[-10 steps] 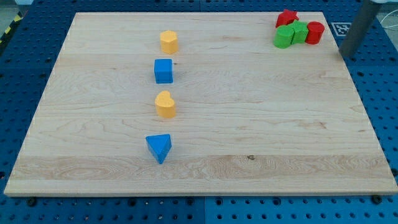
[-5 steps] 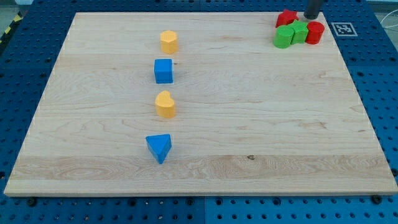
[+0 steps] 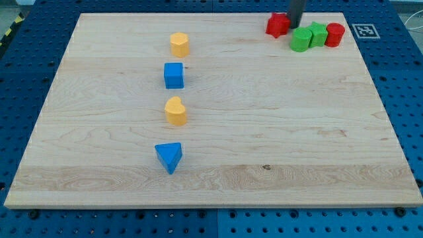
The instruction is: Push the red star towards top left
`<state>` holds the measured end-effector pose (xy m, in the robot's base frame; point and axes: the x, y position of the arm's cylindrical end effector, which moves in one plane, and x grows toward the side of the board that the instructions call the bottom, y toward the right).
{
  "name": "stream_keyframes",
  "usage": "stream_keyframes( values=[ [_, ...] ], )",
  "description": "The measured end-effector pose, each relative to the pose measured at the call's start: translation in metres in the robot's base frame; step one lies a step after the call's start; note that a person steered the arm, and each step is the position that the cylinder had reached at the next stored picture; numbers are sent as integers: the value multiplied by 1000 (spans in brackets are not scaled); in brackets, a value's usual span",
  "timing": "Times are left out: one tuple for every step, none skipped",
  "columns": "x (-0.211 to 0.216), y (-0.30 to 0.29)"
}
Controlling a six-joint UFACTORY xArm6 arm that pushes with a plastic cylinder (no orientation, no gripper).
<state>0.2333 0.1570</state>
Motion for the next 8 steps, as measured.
stream_keyframes(
  values=[
    [0, -28],
    [0, -48],
    [0, -44],
    [5, -66],
    [23, -91],
    [34, -85],
    [48, -85],
    [50, -101]
  ],
)
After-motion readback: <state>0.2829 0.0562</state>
